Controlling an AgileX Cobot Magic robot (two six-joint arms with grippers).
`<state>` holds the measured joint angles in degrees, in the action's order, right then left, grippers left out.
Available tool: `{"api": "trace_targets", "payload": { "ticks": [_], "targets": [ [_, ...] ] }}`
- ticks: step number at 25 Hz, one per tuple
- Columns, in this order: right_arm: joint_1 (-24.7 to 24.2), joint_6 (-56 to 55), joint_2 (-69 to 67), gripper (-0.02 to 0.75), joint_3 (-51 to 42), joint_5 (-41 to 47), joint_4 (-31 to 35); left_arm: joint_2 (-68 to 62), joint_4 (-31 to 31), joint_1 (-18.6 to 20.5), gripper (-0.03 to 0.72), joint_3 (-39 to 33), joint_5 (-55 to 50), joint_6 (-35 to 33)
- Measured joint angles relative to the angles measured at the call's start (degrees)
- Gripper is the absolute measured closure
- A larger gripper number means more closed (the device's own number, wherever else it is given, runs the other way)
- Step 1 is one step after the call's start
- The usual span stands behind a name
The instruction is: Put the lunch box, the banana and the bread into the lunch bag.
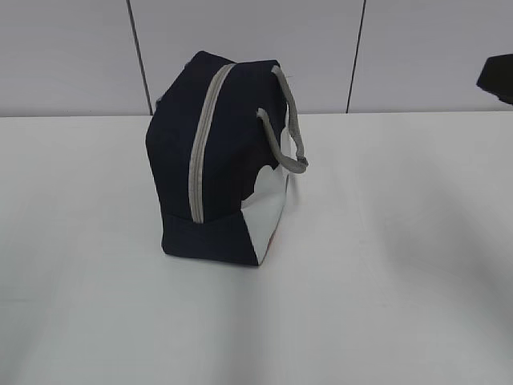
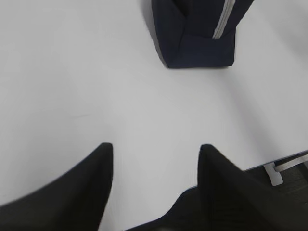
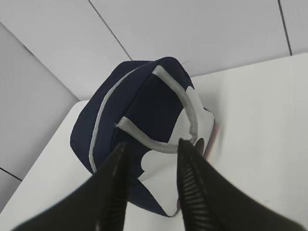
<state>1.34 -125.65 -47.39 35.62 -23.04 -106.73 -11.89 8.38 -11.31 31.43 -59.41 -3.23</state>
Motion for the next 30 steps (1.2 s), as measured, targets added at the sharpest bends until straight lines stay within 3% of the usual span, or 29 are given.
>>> {"api": "trace_targets", "payload": {
  "ticks": [8, 22, 24, 26, 30],
  "targets": [
    [0.0, 0.6, 7.1, 0.495, -7.5, 14.1, 0.8, 0.0, -0.2, 0.0, 0.337, 0.0, 0.1, 0.1],
    [3.1, 5.1, 7.5, 0.495, -16.7, 18.8, 3.6, 0.0, -0.2, 0.0, 0.401, 0.0, 0.3, 0.1],
    [3.2, 13.5, 7.5, 0.495, -16.8, 18.8, 10.9, 0.0, -0.2, 0.0, 0.401, 0.0, 0.3, 0.1],
    [3.2, 26.0, 7.5, 0.495, -17.0, 18.7, 22.5, 0.0, -0.2, 0.0, 0.401, 0.0, 0.3, 0.1],
    [3.4, 58.8, 7.5, 0.495, -17.0, 23.5, 56.0, 0.0, -0.2, 0.0, 0.418, 0.0, 0.3, 0.1]
  ]
}}
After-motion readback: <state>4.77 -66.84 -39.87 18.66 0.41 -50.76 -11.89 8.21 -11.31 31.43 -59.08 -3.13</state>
